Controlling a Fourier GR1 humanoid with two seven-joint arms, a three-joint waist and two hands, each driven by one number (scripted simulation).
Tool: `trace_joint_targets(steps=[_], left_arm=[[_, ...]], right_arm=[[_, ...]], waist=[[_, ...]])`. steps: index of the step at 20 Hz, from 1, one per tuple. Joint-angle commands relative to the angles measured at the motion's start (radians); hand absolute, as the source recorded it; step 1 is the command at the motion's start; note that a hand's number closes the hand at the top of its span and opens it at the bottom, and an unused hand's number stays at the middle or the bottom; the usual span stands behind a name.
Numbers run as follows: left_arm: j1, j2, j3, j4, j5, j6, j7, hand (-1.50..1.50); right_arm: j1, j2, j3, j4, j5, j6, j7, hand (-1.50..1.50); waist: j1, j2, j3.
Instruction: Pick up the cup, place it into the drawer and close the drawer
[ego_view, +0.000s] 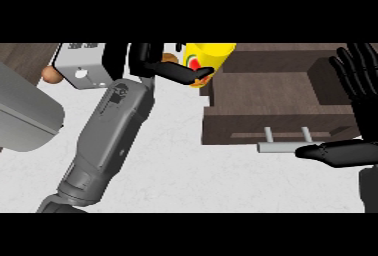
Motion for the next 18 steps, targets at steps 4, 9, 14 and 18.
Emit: trace_joint_targets(steps=[4, 9, 14, 18], left_arm=[[-0.269, -0.005, -0.063, 0.182, 0.041, 0.163, 0.162, 1.5], [-0.388, -0.005, -0.11, 0.354, 0.066, 0.227, 0.227, 1.5], [-0.37, -0.005, -0.205, 0.483, 0.108, 0.257, 0.211, 1.5], [-0.382, -0.005, -0.279, 0.532, 0.133, 0.183, 0.262, 1.5]], right_arm=[[0.002, 0.031, 0.029, 0.025, 0.03, -0.011, -0.036, -1.5], [-0.027, 0.011, -0.002, 0.059, 0.007, 0.013, -0.083, -1.5], [-0.019, 0.018, 0.036, 0.02, -0.013, 0.043, -0.058, -1.5], [-0.099, 0.004, 0.037, 0.054, -0.016, 0.042, -0.026, -1.5]], waist=[[-0.029, 0.01, 0.0], [-0.053, 0.02, 0.001], [-0.102, 0.029, 0.002], [-0.132, 0.038, 0.002]])
